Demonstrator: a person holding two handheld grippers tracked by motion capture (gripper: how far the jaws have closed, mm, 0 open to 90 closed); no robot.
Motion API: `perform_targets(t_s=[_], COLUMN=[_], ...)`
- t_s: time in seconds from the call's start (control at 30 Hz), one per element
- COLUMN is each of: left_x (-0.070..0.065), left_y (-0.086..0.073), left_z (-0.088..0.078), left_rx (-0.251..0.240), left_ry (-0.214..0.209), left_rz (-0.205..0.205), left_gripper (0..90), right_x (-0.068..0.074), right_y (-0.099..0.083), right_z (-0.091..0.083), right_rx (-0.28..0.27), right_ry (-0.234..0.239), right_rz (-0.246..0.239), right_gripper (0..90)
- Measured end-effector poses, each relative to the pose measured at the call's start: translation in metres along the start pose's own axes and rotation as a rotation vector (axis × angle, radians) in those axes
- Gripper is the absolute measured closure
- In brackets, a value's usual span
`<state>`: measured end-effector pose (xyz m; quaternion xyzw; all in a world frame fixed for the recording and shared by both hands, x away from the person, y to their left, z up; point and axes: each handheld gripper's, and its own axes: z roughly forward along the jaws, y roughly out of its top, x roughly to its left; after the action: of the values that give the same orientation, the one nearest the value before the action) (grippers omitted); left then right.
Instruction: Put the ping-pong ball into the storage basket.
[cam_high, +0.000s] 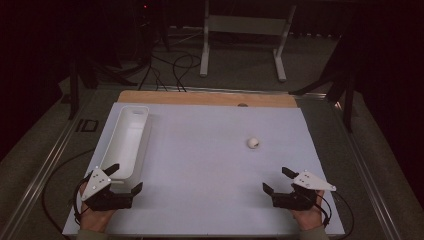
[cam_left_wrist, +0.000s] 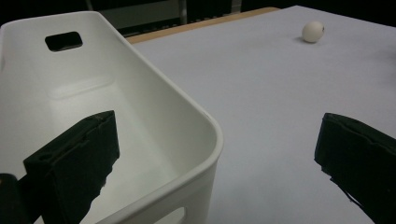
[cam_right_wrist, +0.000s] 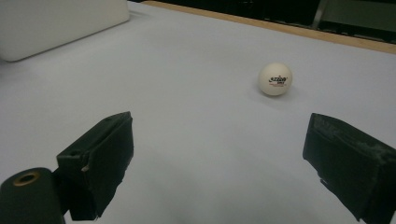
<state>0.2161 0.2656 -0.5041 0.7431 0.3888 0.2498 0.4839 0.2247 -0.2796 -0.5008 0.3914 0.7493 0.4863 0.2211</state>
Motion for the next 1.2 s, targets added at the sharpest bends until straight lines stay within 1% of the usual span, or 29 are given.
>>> perform_targets(t_s=[0.43,0.57,0.87,0.9,1.1,1.2], left_x=[0.000,-0.001,-0.001,-0.001,-0.001,-0.001], left_y=[0.000,0.000,0.000,0.001,0.001,0.000], left_z=[-0.001,0.000,-0.001,-0.001,0.000,0.001], left_rx=[0.000,0.005,-0.001,-0.001,0.005,0.008], left_ry=[0.001,0.006,0.010,0.010,0.009,0.007], left_rz=[-0.002,0.006,0.003,0.003,0.004,0.006], left_gripper=[0.5,0.5,0.5,0.6,0.5,0.5], right_x=[0.000,0.000,-0.001,-0.003,-0.006,-0.006], right_y=[0.001,0.004,0.011,0.015,0.021,0.025], right_z=[-0.001,-0.002,-0.004,-0.005,-0.003,-0.001], right_rx=[0.000,0.004,0.010,0.006,0.031,0.054], right_ry=[0.005,0.008,0.009,0.013,0.010,0.003], right_rz=[0.010,0.016,0.015,0.023,0.019,0.016], right_gripper=[8.4,8.4,8.3,8.4,8.3,7.8])
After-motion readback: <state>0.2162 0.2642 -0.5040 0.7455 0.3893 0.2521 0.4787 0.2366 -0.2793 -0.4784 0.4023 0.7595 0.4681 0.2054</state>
